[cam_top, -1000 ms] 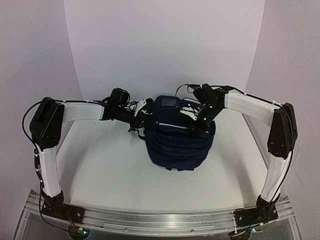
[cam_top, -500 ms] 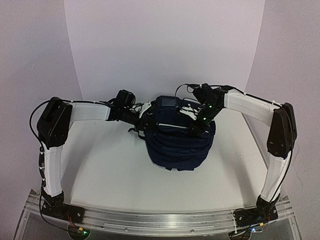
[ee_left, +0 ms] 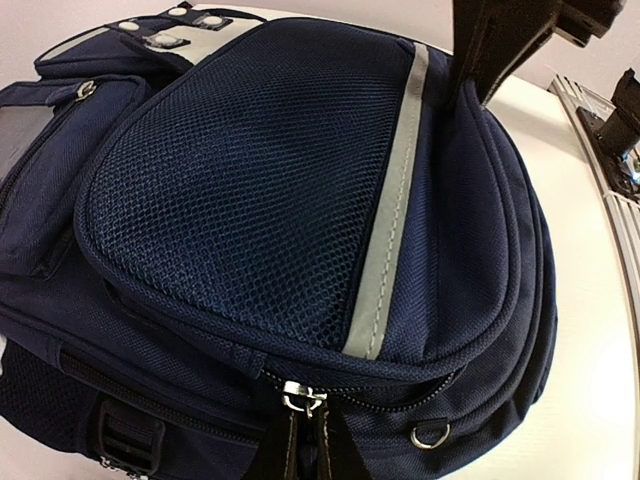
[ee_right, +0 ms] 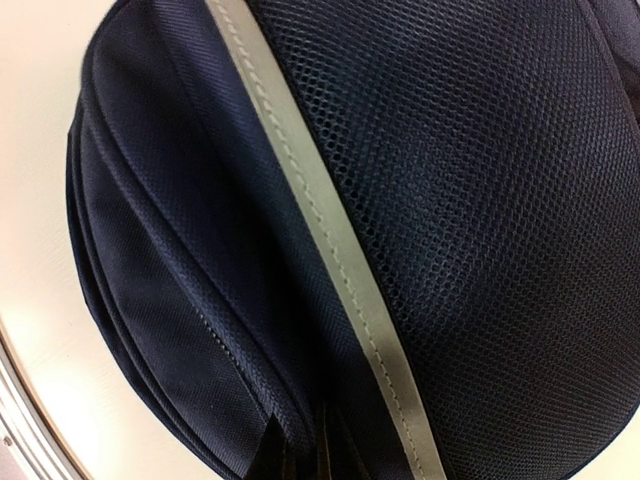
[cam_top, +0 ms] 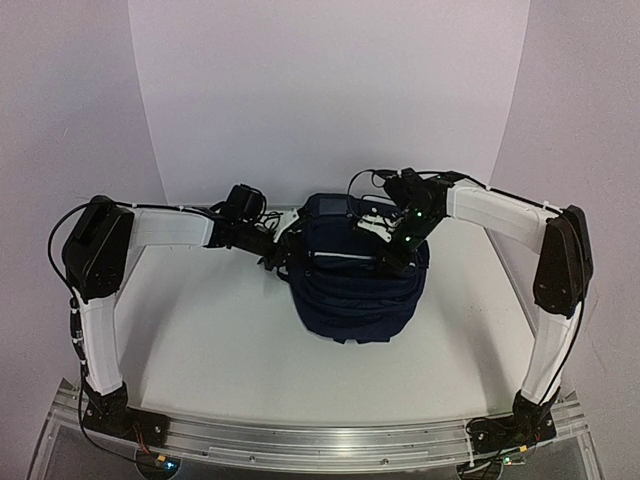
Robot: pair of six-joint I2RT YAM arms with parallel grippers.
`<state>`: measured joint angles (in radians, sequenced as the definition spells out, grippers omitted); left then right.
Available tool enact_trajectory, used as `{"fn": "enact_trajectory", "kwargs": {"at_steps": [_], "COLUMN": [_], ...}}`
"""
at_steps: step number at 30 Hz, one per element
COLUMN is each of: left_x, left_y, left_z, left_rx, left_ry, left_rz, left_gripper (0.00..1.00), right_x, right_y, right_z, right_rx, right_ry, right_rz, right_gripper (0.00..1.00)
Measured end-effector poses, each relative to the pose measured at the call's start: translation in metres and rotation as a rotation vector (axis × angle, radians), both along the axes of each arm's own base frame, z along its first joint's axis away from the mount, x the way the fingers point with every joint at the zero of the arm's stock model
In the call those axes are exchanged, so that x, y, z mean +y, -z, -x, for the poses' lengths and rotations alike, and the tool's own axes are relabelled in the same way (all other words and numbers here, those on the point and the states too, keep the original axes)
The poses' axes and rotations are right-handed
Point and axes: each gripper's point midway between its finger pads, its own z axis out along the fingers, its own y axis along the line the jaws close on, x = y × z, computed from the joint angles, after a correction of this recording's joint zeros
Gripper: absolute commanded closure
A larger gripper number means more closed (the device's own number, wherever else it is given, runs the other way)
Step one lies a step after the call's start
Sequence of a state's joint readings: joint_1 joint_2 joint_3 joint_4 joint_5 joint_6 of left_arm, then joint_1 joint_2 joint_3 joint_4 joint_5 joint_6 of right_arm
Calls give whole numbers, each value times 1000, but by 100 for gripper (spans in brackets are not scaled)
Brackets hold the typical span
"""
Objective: Pack the student bag
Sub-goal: Zip the student bag at the center of the board.
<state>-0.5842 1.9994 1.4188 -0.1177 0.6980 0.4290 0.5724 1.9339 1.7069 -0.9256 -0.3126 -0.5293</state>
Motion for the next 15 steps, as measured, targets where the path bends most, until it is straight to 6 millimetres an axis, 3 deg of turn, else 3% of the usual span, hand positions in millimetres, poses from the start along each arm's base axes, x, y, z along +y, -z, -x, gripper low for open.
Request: {"fn": "enact_trajectory", "kwargs": {"at_steps": [6,15], "left_x": [2,-11], "left_y": [-4,5], "left_z": [14,40], "left_rx": [5,29], "left_ry": [-19,-61], "left_rz": [-23,-80], "left_gripper": [100,98], "right_x": [3,4], "right_y": [7,14], "right_z": [3,9], "right_rx": [23,33], "right_ry": [4,16], "right_rz": [6,49], "right_gripper": [100,100]}}
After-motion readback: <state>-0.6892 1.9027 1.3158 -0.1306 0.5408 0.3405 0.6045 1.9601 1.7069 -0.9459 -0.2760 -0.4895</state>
